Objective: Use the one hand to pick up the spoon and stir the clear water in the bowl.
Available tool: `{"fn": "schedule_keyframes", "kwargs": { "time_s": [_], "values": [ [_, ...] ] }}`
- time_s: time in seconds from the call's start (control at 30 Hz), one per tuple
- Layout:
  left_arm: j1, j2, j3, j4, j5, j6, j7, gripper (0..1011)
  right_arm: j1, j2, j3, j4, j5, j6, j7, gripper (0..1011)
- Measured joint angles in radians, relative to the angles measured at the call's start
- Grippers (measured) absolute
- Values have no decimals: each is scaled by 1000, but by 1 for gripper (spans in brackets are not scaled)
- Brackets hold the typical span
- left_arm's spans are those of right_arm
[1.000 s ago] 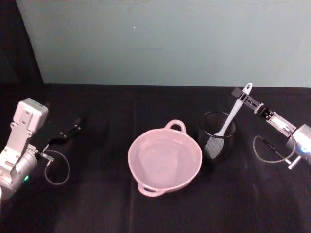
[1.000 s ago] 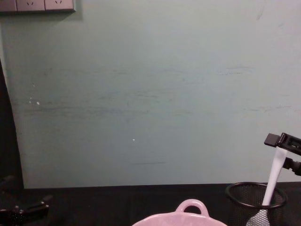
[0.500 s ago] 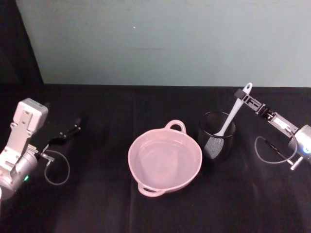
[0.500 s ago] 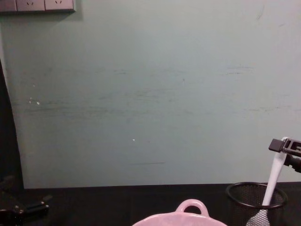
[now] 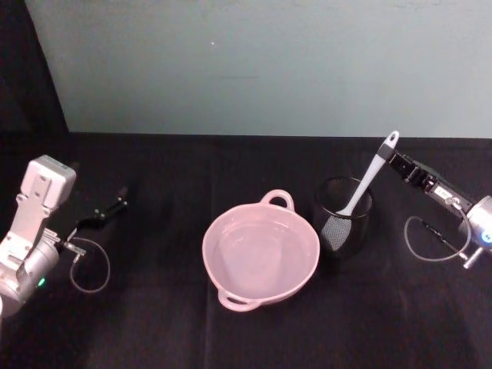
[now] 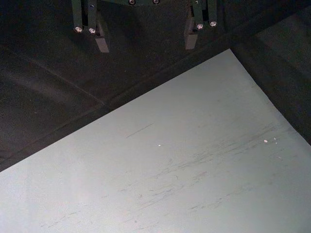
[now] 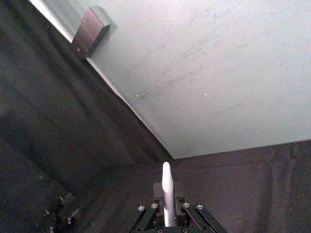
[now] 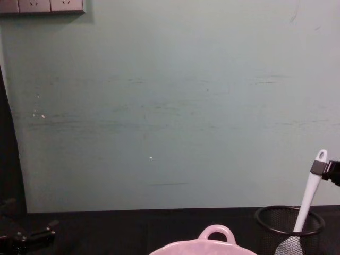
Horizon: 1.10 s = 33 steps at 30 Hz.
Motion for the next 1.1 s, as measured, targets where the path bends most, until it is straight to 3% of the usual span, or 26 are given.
{"fn": "schedule_keyframes", "kwargs": {
  "time_s": [0.07, 0.17, 0.2, 0.3, 0.5, 0.77, 1.1],
  "values": [
    [0, 0, 0, 0, 0, 0, 0, 1005, -4, 10, -5, -18, -20, -18, -8, 122],
    [0, 0, 0, 0, 0, 0, 0, 1005, -15, 36, -19, -69, -96, -75, -43, 120],
    [0, 0, 0, 0, 0, 0, 0, 1005, -15, 36, -19, -69, -96, -75, -43, 121],
    [0, 0, 0, 0, 0, 0, 0, 1005, -27, 63, -29, -133, -198, -141, -83, 121],
    [0, 0, 0, 0, 0, 0, 0, 1005, -36, 113, -39, -265, -339, -192, -137, 121],
    [0, 0, 0, 0, 0, 0, 0, 1005, -34, 139, -18, -392, -391, -167, -169, 120],
    [0, 0, 0, 0, 0, 0, 0, 1005, -27, 148, 3, -456, -423, -126, -183, 120]
  ]
}}
